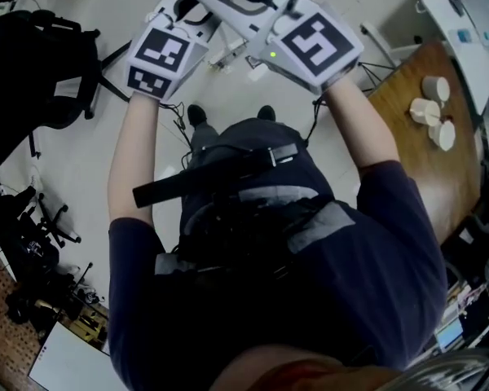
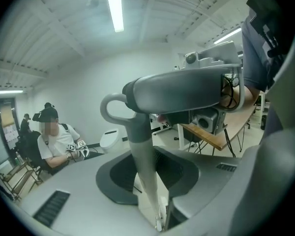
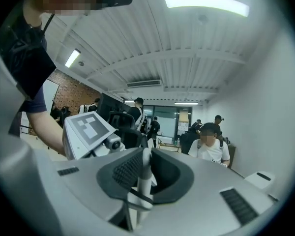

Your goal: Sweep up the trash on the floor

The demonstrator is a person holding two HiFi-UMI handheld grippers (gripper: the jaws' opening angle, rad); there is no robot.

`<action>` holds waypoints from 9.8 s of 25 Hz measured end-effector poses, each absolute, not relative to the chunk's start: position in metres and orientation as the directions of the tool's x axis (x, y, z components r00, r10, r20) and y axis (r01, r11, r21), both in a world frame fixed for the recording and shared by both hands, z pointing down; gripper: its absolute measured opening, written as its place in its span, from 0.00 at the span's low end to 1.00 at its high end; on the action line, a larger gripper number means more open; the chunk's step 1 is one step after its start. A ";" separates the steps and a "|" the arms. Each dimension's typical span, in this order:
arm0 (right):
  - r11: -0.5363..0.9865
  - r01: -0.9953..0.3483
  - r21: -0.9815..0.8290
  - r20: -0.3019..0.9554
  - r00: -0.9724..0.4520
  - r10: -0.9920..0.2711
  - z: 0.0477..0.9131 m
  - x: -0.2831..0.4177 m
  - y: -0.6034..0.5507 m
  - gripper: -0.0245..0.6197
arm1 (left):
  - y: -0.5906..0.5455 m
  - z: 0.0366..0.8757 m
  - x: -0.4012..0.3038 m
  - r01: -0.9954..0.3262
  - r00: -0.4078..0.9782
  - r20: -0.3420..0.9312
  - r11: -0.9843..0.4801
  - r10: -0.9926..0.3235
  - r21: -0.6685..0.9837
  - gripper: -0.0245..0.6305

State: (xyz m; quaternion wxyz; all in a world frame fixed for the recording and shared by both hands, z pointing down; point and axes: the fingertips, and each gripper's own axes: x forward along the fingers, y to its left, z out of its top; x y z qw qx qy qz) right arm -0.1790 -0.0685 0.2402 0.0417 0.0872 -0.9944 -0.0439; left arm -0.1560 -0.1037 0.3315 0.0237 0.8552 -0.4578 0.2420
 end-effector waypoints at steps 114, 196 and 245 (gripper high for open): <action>0.705 -0.693 0.151 0.551 -0.533 -0.642 0.555 -0.039 -0.195 0.19 | -0.186 0.447 -0.023 -0.402 0.891 0.280 -0.908 -0.358 0.120 0.20; 0.734 -0.672 0.092 0.432 -0.638 -0.638 0.498 -0.110 -0.224 0.19 | -0.217 0.389 -0.089 -0.373 0.922 0.157 -0.920 -0.353 0.123 0.19; 0.436 -0.897 0.073 0.555 -0.327 -0.765 0.641 -0.161 -0.190 0.18 | -0.184 0.533 -0.149 -0.036 0.987 0.151 -0.865 0.047 0.501 0.24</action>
